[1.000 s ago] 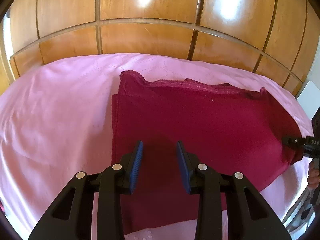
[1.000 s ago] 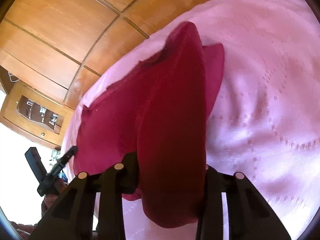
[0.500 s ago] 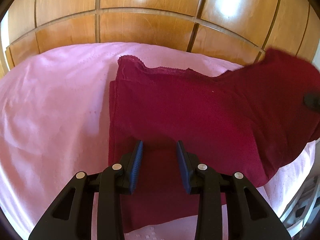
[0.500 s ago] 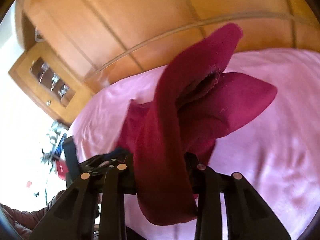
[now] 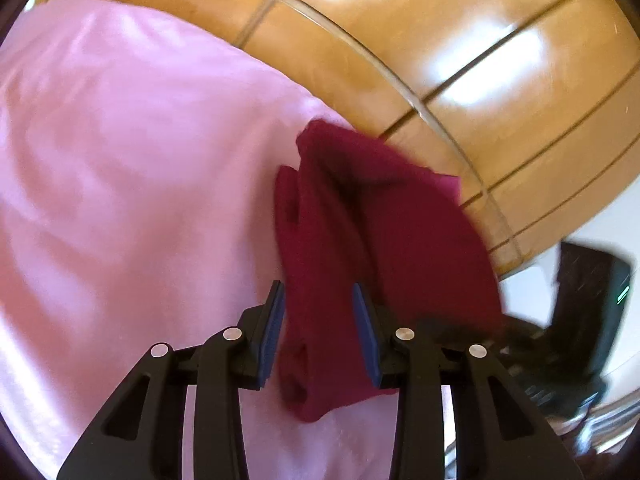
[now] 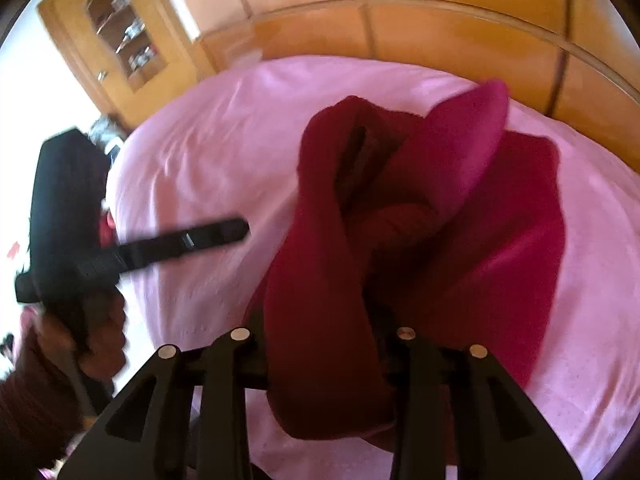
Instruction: Fold small clothes
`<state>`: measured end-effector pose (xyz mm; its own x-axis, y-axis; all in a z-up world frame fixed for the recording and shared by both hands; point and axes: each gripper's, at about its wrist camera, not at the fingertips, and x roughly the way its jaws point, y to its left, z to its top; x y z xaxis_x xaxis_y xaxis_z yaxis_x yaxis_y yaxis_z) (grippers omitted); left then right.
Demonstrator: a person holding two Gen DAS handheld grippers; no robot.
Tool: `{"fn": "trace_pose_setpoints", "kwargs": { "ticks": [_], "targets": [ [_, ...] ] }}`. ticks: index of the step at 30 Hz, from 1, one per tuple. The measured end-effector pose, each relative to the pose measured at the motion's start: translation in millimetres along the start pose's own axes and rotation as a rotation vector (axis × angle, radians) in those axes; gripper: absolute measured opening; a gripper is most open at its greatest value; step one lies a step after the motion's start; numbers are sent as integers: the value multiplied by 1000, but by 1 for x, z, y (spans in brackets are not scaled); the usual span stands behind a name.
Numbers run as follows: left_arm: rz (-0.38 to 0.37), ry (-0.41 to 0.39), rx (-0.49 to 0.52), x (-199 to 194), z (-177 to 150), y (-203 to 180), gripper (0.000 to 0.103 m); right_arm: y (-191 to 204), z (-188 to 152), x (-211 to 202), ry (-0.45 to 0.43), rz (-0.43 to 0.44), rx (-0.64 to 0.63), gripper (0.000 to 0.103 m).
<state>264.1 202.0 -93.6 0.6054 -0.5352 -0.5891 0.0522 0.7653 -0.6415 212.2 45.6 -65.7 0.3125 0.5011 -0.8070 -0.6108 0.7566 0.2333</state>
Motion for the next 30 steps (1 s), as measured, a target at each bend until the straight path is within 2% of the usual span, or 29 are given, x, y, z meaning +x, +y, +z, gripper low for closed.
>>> {"fn": "trace_pose_setpoints", "kwargs": {
  "ticks": [3, 5, 6, 7, 8, 11, 14, 19, 21, 25, 27, 29, 30],
  "targets": [
    [-60, -21, -60, -14, 5, 8, 54, 5, -7, -4, -38, 77, -52, 41],
    [-120, -19, -77, -18, 10, 7, 54, 9, -13, -12, -59, 200, -95, 53],
    [-135, -24, -82, -19, 13, 5, 58, 5, -18, -18, -65, 251, -96, 67],
    [-149, -31, -84, -21, 16, 1, 64, 1, -23, -26, -85, 291, -85, 73],
    [-163, -34, -84, -22, 17, -3, 67, 0, -28, -32, -101, 304, -77, 73],
    [-219, -8, -83, -19, 25, -15, 73, -20, -50, -52, -136, 325, -28, 72],
    [-218, 16, -65, -12, 29, -28, 73, -50, -76, -72, -169, 262, 40, 70],
    [-218, 30, 15, -11, 27, -65, 73, -90, -97, -87, -227, 139, 156, 36],
    [-222, 35, 59, -8, 29, -80, 73, -93, -93, -83, -235, 115, 153, 33],
    [-133, 52, 214, 4, 17, -116, 73, -75, -92, -73, -216, 71, 70, 30],
    [-35, 52, 292, 14, 10, -124, 73, -66, -93, -64, -191, 2, 18, 32],
    [126, 68, 360, 31, -1, -117, 71, -62, -96, -50, -157, -48, -16, 33],
    [207, 74, 379, 39, -5, -109, 63, -65, -103, -44, -142, -59, -19, 33]
  ]
}}
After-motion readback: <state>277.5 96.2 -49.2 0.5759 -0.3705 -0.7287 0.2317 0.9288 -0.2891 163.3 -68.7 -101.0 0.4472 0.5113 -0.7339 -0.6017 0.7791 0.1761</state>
